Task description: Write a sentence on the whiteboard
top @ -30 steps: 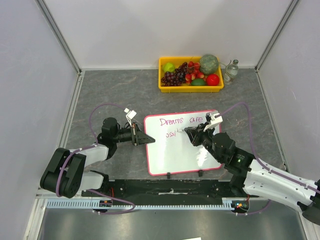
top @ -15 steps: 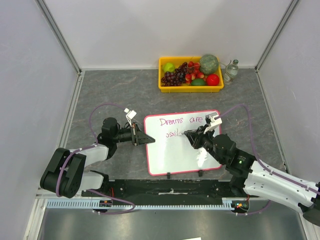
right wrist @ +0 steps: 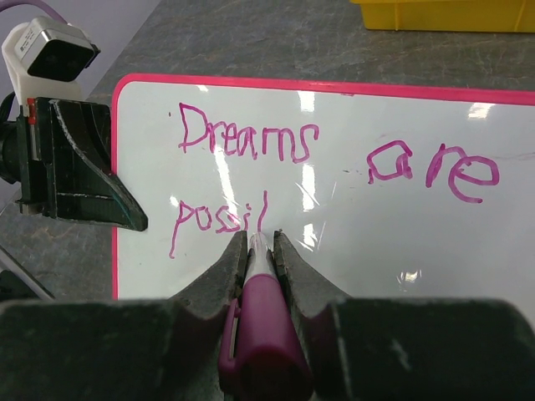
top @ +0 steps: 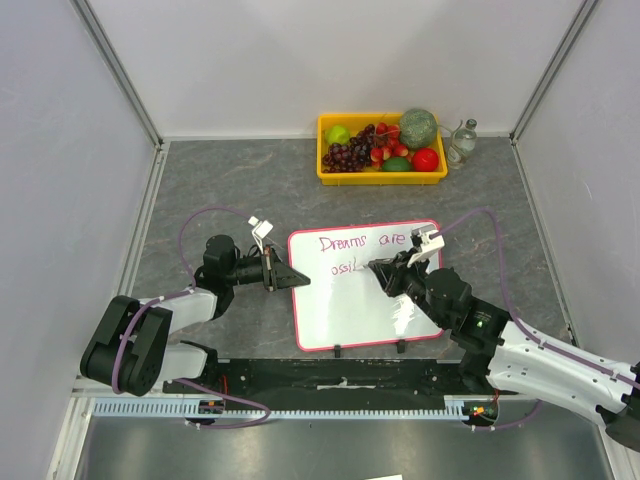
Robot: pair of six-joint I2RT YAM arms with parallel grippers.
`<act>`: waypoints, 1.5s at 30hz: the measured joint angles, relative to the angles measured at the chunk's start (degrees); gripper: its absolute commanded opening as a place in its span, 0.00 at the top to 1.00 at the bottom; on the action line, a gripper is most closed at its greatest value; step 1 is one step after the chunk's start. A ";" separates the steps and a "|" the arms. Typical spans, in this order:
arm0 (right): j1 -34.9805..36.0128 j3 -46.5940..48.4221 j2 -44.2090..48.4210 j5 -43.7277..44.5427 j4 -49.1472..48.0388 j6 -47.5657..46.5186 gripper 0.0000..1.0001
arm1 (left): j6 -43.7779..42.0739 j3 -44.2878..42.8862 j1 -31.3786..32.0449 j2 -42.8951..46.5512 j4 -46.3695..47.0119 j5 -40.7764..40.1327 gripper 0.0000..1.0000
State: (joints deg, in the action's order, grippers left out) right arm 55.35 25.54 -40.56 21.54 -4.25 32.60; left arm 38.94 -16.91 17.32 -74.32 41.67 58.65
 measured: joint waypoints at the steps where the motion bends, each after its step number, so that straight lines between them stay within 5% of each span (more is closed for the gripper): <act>1: 0.02 0.00 0.00 0.20 0.00 0.02 1.00 | -0.02 0.00 0.00 0.00 0.00 0.00 0.98; 45: -0.07 -0.31 0.31 -0.96 0.35 1.03 1.00 | 0.00 0.00 0.00 0.00 0.00 0.00 0.98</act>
State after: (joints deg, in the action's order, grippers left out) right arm 55.29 25.23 -40.25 20.58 -3.90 33.63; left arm 38.94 -16.91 17.32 -74.32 41.67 58.65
